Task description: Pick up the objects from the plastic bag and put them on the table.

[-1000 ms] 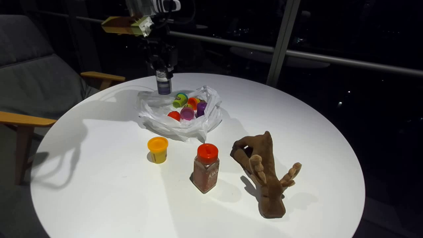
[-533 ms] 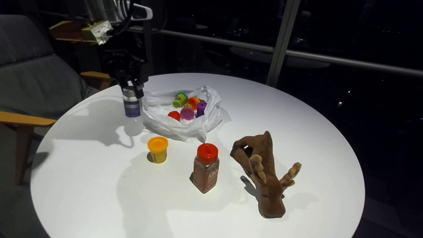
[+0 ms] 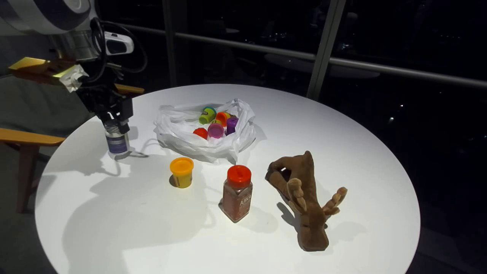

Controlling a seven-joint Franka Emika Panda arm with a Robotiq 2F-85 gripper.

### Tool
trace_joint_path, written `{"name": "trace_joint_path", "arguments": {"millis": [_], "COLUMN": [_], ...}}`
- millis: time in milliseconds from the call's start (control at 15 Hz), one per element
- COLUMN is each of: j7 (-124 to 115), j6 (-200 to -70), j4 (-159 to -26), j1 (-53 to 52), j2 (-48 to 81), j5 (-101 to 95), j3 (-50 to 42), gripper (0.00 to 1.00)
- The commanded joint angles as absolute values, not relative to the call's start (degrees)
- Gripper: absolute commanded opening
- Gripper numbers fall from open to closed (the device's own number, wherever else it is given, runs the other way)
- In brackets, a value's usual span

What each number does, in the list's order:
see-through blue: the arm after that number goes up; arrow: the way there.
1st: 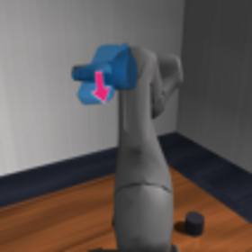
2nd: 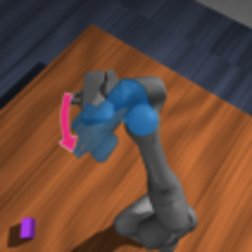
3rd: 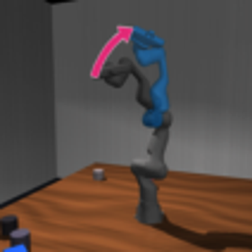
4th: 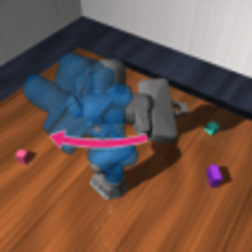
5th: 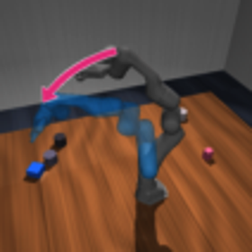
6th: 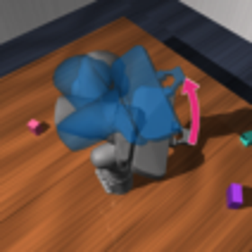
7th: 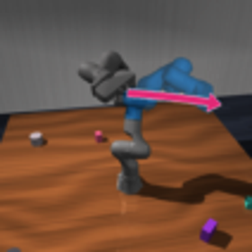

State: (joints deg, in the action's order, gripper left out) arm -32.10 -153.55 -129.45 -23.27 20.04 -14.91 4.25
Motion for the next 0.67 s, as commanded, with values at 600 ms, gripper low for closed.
{"name": "trace_joint_path", "arguments": {"millis": [600], "j7": [-37.6], "j6": [-152.7], "j4": [-122.4], "j1": [-30.1], "j2": [25.8], "j5": [-20.4], "j3": [0.2], "gripper": [0.25]}}
